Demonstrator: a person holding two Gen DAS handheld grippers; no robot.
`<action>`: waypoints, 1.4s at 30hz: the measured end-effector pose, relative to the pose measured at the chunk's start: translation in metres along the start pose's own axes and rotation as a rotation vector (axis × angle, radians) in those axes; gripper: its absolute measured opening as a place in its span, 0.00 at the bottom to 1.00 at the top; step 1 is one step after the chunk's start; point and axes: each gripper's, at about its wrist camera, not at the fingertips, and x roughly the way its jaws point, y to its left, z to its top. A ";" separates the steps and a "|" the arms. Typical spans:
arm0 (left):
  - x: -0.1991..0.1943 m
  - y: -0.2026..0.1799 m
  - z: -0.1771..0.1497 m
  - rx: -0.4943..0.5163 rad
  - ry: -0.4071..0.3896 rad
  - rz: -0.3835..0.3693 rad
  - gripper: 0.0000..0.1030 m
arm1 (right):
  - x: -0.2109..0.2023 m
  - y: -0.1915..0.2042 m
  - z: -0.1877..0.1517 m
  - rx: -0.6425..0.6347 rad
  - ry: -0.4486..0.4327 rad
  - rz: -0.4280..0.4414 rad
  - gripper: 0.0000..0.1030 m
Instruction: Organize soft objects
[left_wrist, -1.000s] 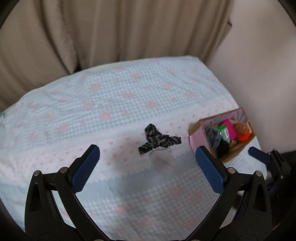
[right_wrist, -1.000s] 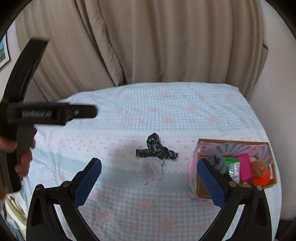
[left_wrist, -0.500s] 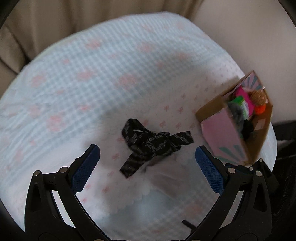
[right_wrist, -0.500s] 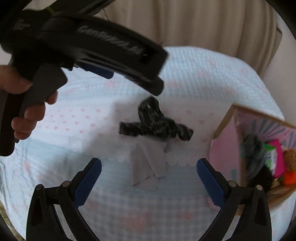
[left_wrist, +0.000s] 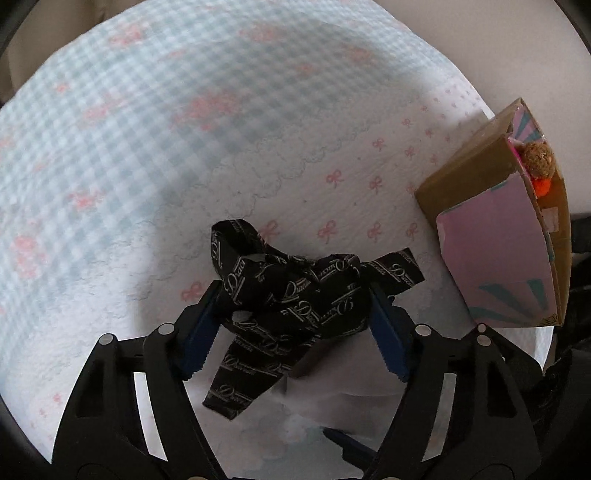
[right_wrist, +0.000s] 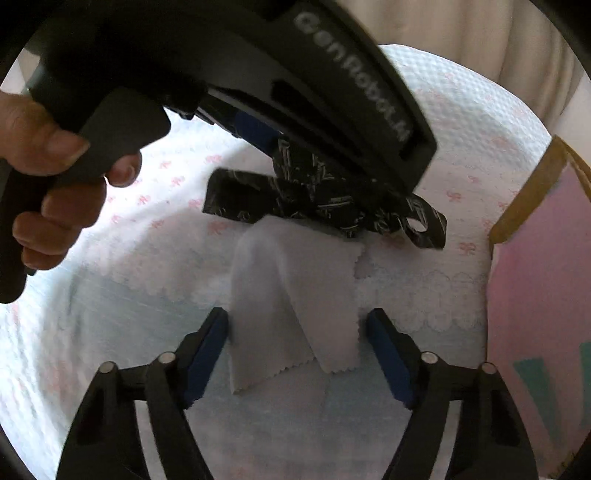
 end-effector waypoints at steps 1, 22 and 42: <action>0.001 -0.001 -0.001 0.003 -0.005 -0.001 0.68 | 0.000 0.001 0.000 -0.006 -0.009 -0.005 0.67; -0.057 0.004 -0.018 -0.072 -0.117 0.024 0.32 | -0.057 -0.002 -0.007 -0.004 -0.090 -0.078 0.10; -0.275 -0.066 -0.059 -0.254 -0.372 0.105 0.32 | -0.267 -0.015 0.015 0.107 -0.261 -0.087 0.10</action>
